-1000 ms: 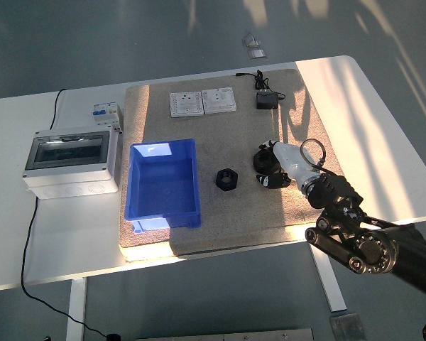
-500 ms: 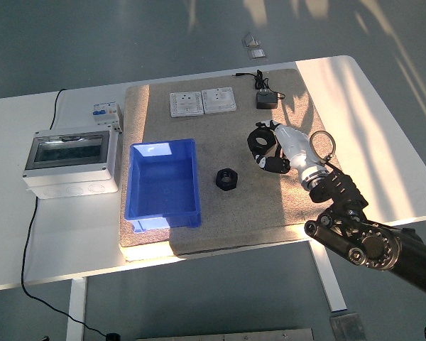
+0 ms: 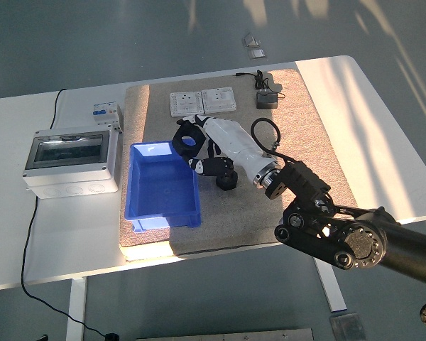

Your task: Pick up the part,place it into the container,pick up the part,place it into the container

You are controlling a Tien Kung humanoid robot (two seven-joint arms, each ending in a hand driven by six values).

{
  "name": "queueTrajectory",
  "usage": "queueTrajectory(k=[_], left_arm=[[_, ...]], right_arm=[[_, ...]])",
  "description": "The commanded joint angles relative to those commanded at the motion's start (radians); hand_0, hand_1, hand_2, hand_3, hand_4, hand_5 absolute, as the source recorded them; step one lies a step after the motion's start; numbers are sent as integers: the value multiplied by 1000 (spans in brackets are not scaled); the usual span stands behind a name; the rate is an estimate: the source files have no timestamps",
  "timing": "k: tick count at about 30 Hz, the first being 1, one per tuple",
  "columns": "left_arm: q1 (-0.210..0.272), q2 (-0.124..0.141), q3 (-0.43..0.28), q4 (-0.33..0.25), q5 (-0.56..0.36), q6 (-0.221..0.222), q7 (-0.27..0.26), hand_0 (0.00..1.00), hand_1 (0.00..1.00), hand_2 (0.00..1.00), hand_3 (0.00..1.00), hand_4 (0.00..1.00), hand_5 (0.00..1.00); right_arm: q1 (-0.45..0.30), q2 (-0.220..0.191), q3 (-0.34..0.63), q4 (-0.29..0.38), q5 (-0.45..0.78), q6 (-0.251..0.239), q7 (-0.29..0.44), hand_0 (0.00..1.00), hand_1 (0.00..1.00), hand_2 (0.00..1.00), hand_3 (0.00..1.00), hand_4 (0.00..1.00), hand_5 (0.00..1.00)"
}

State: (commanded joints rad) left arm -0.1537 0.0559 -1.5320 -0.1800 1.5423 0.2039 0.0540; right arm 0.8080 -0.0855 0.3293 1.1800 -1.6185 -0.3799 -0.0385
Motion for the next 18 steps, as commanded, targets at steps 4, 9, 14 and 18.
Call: queueTrajectory(k=[4,9,14,18], left_arm=[[-2,1,4,0,-6,-1,1,667,659,702,615,664,624],[-2,3,5,0,-12,0,1,667,659,702,615,665,625],[-4,4,1,0,-12,4,-3,667,659,702,615,665,625],[-5,4,1,0,-12,5,-5,667,659,701,614,664,631]], right_arm=[[26,11,-58,15,-24,99,-57,492,479,573,650,287,35],[35,16,-74,16,-37,183,-91,827,741,731,680,305,60],[38,18,-74,7,-44,205,-100,827,741,731,680,305,60],[39,18,-72,3,-46,202,-99,961,838,813,696,334,171]])
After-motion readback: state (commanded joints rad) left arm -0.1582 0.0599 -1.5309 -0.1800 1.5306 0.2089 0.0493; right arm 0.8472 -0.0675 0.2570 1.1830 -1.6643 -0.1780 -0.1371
